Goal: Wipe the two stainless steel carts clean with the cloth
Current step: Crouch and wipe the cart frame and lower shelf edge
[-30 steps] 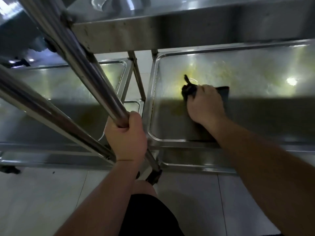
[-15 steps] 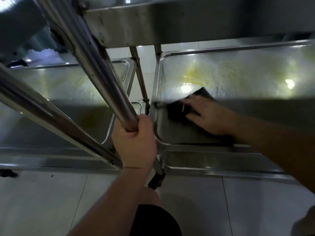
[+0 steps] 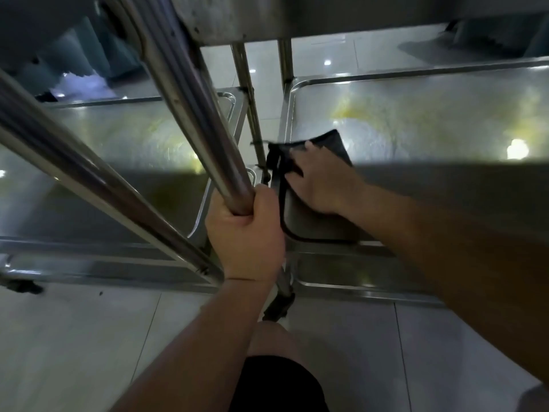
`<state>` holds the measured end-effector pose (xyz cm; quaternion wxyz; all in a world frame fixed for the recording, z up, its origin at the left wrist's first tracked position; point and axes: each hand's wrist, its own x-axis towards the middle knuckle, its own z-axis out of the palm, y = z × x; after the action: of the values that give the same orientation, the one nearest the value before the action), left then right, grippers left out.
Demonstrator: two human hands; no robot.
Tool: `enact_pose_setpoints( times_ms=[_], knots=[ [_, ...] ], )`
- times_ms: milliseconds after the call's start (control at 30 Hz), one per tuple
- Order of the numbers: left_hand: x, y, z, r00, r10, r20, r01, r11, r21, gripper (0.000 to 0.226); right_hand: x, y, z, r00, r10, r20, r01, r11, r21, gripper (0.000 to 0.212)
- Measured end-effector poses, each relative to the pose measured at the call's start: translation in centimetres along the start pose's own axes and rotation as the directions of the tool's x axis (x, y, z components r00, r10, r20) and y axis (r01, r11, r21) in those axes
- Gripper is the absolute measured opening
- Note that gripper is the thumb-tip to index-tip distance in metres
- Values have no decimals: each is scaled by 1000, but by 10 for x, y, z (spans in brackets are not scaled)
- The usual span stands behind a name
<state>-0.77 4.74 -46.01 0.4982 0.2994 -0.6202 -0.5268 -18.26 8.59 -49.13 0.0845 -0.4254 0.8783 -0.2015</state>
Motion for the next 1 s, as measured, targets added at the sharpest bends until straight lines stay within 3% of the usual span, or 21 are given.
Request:
enact_pose_setpoints(
  times_ms=[67,133,267,333,433,600,667,767,867,1000],
  knots=[
    [1,1,0,1000,-5,-4,5,1000,14,31,-42,-1,-2,981,-163,106,156,985,69,57],
    [1,3,1,1000,-7,-1,7,1000,16,26,-77,2,-8,918,-316,241,292,947,130,59],
    [1,2,1,999,-31,30,30,999,30,27,-86,22,-25,826,-376,419,324,926,191,63],
    [2,1,0,998,-51,36,50,999,18,27,-61,29,-25,872,-288,394,265,958,115,61],
    [2,0,0,997,-68,31,67,998,21,31,-2,24,-21,970,-49,239,43,999,31,63],
    [4,1,1,999,-38,15,37,999,18,32,57,-2,0,984,129,124,-131,991,7,67],
    [4,2,2,1000,-27,9,27,999,22,33,49,-6,3,984,120,134,-121,993,2,69],
    [4,5,2,999,-38,32,38,999,4,30,7,-10,2,984,-8,176,8,1000,1,73],
    [3,8,2,997,-59,48,59,998,12,26,-48,-11,6,936,-203,286,213,977,-2,71],
    [2,10,1,996,-85,19,83,994,72,20,-99,-3,-2,902,-266,341,295,955,-36,72]
  ],
)
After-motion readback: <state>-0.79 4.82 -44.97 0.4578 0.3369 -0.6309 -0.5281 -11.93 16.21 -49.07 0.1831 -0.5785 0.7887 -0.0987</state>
